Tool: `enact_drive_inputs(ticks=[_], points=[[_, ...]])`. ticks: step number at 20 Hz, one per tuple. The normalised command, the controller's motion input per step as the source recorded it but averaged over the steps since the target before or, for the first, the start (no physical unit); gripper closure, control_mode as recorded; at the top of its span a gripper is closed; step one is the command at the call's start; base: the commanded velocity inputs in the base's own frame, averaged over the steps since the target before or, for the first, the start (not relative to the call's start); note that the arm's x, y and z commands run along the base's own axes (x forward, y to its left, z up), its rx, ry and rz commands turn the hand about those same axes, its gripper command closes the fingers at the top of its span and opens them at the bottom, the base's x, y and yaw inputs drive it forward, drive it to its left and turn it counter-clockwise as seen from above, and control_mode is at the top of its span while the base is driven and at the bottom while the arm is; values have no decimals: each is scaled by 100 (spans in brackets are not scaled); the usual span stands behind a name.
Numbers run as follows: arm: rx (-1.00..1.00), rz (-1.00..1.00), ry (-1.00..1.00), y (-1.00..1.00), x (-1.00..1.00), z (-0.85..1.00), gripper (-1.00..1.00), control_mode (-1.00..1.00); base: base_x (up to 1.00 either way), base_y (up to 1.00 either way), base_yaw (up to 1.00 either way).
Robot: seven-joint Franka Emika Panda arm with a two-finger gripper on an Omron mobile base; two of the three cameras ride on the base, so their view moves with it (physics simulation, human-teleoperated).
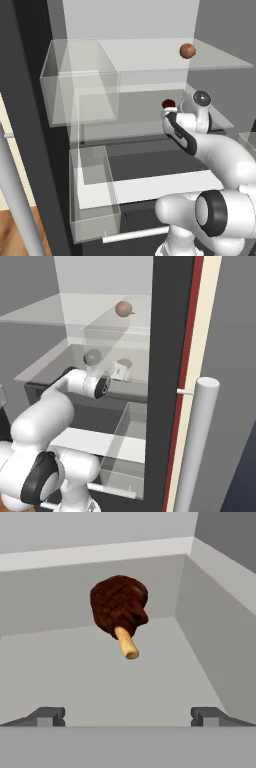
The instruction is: Place one onion and one steak in each tupperware on the nearby counter, to pack two identical lunches.
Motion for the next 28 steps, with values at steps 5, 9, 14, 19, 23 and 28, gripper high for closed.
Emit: enact_drive_inputs(ticks=[5, 9, 14, 19, 23, 28], points=[[0, 0, 0, -4, 33, 0, -100, -100, 0, 0, 0], [0, 2, 6, -4, 28, 6, -100, -100, 0, 0, 0], [0, 7, 9, -4, 12, 1, -100, -100, 0, 0, 0], [-2, 10, 2, -7, 11, 0, -100, -100, 0, 0, 0], [-2, 7, 0, -1, 26, -4, -100, -100, 0, 0, 0], [-4, 4, 0, 0, 41, -11, -100, -100, 0, 0, 0]])
